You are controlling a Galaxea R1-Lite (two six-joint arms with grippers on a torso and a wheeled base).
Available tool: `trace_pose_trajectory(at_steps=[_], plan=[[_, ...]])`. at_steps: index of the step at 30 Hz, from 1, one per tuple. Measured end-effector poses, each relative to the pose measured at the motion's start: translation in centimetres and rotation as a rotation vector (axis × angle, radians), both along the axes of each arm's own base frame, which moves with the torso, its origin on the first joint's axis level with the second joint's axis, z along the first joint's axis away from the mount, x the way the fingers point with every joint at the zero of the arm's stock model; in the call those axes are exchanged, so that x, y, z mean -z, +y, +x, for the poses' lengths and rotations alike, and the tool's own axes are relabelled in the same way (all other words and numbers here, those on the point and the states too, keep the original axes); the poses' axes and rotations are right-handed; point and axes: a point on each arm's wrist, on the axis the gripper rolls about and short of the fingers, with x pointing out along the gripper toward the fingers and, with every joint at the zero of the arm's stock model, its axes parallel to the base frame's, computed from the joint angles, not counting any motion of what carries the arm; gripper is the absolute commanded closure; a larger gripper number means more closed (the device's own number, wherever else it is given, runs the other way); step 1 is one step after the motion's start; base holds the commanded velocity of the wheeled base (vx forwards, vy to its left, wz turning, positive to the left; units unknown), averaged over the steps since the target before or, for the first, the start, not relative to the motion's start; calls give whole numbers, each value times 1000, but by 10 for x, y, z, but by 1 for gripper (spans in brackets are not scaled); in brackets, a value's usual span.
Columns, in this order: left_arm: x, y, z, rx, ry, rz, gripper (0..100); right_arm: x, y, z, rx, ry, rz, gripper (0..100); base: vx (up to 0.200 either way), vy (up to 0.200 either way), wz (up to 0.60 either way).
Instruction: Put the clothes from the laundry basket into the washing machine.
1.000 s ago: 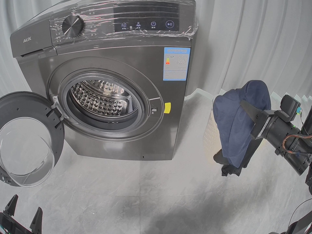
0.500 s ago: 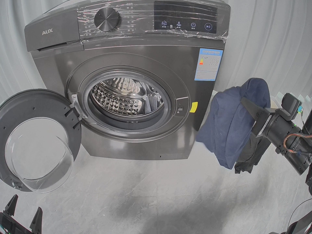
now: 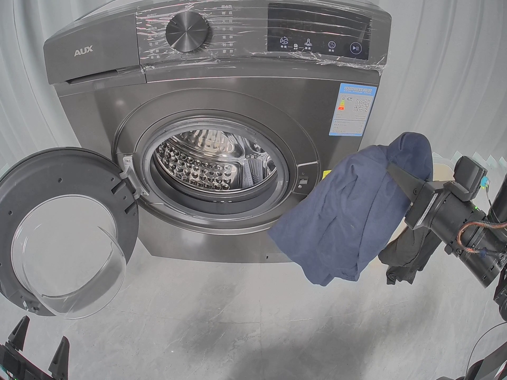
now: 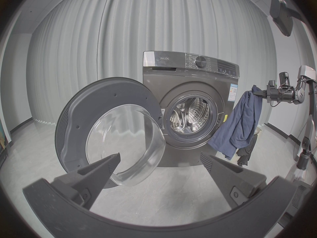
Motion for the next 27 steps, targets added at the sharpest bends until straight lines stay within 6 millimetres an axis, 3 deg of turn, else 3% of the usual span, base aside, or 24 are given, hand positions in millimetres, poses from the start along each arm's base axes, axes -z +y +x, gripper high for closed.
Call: trace_pose_trajectory(at_steps=[4, 25, 27], plan=[[0, 0, 0, -1, 0, 0, 0, 1, 0, 0, 0, 4, 0, 100, 0, 200, 0], [0, 0, 0, 0, 0, 0, 0, 7, 1, 1, -2, 27, -12, 100, 0, 0, 0], [0, 0, 0, 0, 0, 0, 0, 8, 1, 1, -3, 30, -15, 100, 0, 200, 0]])
